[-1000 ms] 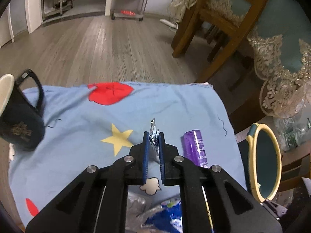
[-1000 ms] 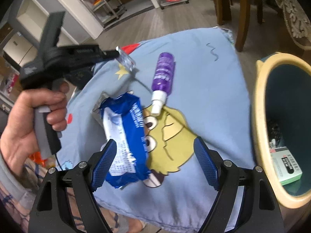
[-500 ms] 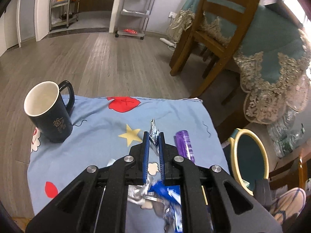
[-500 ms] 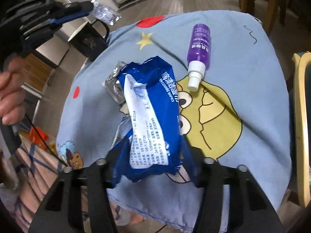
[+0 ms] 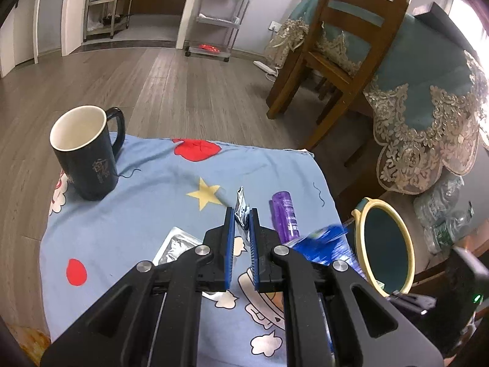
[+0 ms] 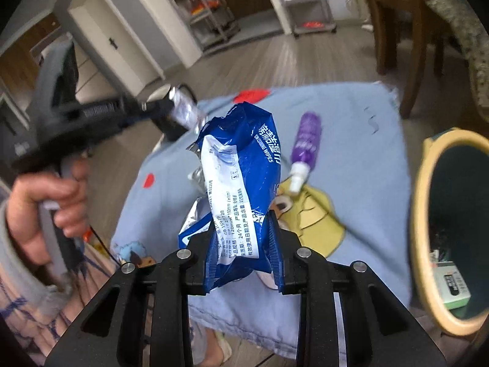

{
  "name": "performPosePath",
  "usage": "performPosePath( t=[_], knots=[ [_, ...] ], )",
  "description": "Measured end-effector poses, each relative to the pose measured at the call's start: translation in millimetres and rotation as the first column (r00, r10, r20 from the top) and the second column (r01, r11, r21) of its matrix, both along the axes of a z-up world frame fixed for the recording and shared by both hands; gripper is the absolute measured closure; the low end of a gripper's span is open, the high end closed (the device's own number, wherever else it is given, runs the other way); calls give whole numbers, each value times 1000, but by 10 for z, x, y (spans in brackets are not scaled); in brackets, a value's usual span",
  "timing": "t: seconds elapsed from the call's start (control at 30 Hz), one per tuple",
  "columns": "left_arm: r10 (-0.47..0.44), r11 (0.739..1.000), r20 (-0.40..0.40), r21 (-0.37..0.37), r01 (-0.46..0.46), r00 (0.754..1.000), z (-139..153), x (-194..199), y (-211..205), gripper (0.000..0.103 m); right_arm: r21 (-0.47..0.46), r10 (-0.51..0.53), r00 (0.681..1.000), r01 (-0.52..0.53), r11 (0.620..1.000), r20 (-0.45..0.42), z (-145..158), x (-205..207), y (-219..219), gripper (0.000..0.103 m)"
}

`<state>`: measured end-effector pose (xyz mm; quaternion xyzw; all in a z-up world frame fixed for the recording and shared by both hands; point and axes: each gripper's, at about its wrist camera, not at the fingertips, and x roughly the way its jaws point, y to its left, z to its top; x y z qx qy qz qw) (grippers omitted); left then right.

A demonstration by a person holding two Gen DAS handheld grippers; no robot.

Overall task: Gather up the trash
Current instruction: 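Lift the blue wet-wipes pack with the right gripper and carry it over the bin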

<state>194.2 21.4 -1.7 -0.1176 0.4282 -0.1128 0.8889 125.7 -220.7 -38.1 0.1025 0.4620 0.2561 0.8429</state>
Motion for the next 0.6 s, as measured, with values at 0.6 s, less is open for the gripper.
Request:
performPosePath(
  t=[0.6],
  knots=[
    [-246,969,24,-30,247,969,73,-105,-1244,95,39,-372,923,370,928,103,350,-258,-1274,72]
  ],
)
